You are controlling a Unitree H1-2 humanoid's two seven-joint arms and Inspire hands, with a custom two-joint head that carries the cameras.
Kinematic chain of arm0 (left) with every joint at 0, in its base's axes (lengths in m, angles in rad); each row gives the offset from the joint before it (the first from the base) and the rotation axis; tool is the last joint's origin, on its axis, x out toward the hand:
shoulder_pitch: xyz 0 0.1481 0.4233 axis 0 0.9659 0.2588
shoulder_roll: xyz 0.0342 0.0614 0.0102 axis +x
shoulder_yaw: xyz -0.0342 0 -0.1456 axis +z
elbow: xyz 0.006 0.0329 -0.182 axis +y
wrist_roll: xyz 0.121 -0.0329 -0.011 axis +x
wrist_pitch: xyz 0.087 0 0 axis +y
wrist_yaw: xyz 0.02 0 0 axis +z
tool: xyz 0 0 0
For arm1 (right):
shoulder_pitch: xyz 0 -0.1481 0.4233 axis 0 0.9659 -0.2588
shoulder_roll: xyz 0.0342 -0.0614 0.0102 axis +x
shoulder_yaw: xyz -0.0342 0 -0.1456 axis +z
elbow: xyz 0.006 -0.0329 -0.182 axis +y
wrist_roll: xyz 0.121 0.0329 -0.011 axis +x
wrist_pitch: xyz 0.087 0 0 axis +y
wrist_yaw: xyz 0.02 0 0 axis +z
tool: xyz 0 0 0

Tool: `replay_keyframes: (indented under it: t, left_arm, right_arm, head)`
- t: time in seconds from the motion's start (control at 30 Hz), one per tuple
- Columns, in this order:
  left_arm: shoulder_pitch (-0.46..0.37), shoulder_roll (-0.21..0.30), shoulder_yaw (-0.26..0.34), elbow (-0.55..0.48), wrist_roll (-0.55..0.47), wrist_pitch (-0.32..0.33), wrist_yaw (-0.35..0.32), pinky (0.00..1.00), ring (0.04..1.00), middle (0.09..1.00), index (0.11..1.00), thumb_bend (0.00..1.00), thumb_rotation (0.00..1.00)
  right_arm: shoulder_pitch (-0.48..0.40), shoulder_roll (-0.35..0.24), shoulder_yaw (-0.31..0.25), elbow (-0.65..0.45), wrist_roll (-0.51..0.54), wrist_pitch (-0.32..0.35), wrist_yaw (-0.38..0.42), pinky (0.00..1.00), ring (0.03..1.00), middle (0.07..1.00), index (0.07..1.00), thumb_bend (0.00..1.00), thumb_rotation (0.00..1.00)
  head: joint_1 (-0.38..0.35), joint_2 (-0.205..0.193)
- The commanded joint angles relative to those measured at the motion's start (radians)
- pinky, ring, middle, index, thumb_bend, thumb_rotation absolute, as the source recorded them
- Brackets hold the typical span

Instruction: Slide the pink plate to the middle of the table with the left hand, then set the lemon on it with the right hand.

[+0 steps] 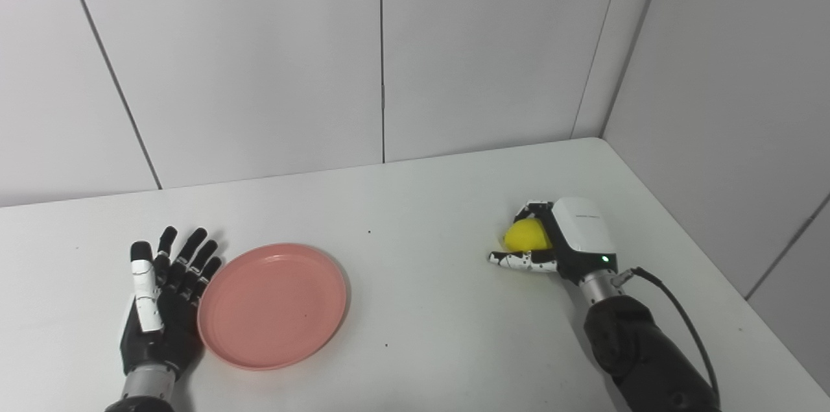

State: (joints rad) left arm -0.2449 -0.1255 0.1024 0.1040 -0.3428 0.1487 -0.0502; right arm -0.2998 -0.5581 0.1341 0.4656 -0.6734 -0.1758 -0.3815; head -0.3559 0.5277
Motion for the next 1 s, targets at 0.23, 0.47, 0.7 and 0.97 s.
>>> replay_keyframes:
  t: [0.23,0.47,0.7,0.97]
  left_arm:
    - [0.013,-0.013,-0.008,0.016,0.005,0.022,0.011,0.93,0.888,0.885,1.0,0.8,0.83]
    - [0.018,-0.018,-0.016,0.011,0.006,0.022,0.01,0.91,0.887,0.872,1.0,0.78,0.83]
    - [0.022,-0.024,-0.033,0.008,0.018,0.019,0.015,0.9,0.883,0.859,1.0,0.78,0.83]
    - [0.03,-0.06,-0.048,-0.002,0.044,0.005,0.03,0.88,0.871,0.854,1.0,0.79,0.81]
  right_arm:
    - [-0.029,-0.026,0.007,-0.091,-0.006,-0.085,0.011,0.13,0.172,0.238,0.28,0.64,0.56]
    - [-0.038,-0.033,-0.008,-0.202,-0.009,-0.075,0.051,0.13,0.178,0.24,0.278,0.63,0.54]
    - [-0.06,-0.038,-0.024,-0.264,-0.013,-0.079,0.08,0.16,0.199,0.261,0.305,0.63,0.55]
    - [-0.073,-0.038,-0.044,-0.324,-0.01,-0.077,0.131,0.15,0.188,0.25,0.29,0.64,0.52]
  head:
    - [0.004,-0.002]
    - [0.019,0.0]
    - [0.055,0.0]
    - [0.146,0.005]
